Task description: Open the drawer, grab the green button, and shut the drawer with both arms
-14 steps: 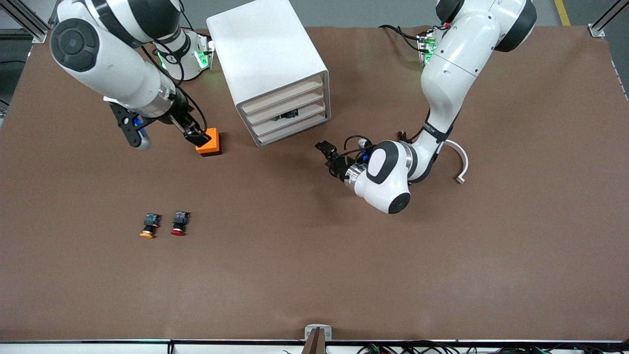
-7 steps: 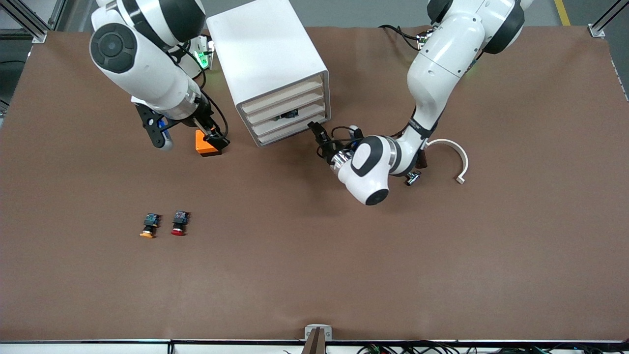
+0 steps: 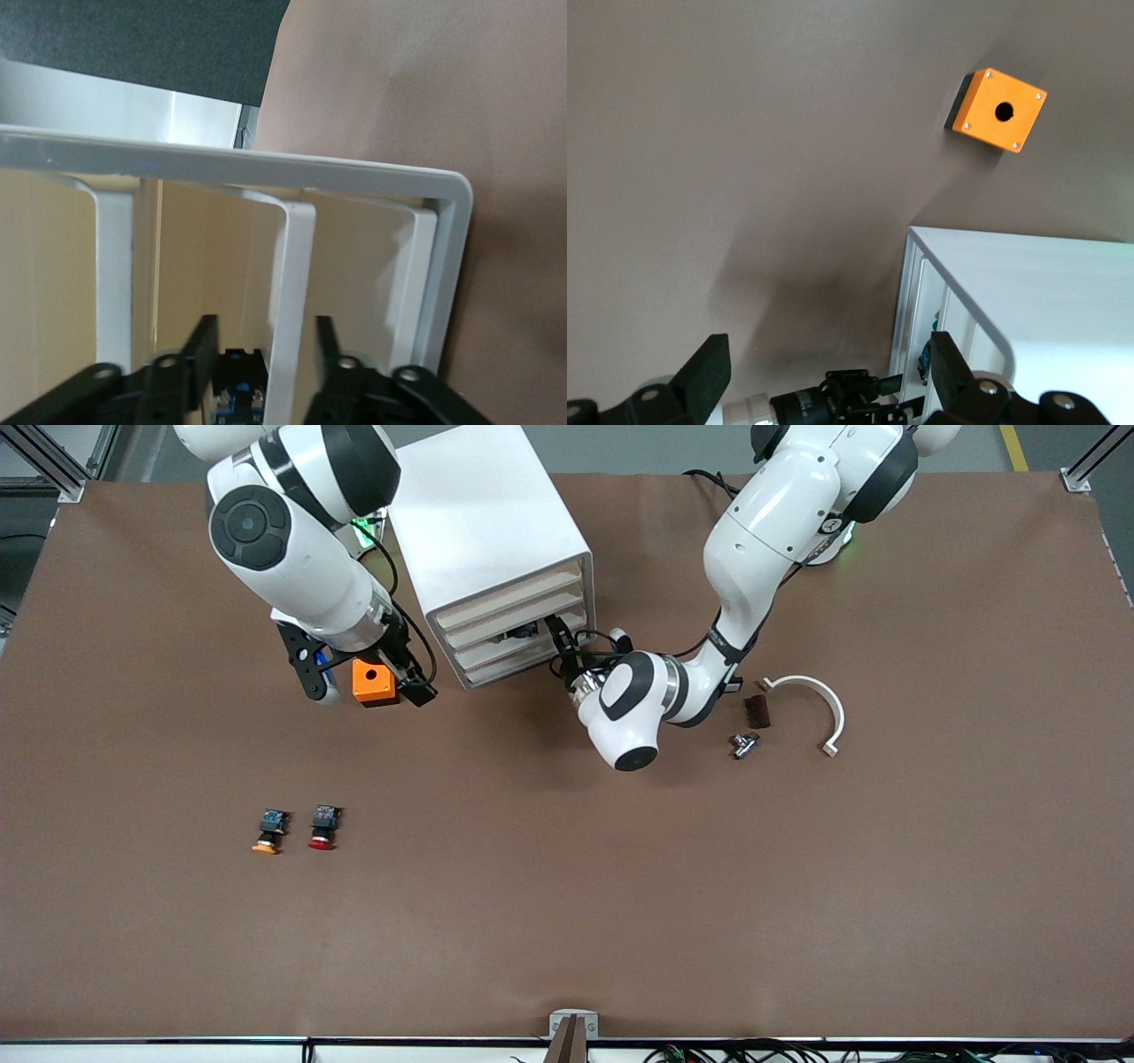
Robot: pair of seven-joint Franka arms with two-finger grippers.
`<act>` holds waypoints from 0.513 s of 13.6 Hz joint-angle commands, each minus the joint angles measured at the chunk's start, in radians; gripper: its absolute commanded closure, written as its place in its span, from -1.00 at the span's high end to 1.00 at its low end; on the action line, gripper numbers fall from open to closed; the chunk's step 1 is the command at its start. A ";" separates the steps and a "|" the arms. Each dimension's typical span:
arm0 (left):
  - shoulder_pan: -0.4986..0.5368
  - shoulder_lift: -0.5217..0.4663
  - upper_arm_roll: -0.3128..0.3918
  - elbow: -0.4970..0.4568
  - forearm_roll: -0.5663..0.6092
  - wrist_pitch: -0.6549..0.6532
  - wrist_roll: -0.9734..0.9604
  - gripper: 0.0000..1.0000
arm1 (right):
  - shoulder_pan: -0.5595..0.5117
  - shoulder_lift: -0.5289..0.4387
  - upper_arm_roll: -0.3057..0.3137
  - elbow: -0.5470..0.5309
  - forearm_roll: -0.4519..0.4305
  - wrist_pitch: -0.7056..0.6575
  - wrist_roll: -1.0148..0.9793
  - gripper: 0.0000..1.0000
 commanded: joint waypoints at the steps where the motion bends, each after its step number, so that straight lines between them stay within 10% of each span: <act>1: -0.007 0.008 0.004 0.018 -0.016 -0.021 0.055 -0.64 | 0.033 0.012 -0.009 0.001 0.027 0.041 0.053 0.99; 7: 0.008 -0.002 0.017 0.024 0.000 -0.065 0.142 -0.98 | 0.081 0.051 -0.009 0.003 0.027 0.107 0.111 0.99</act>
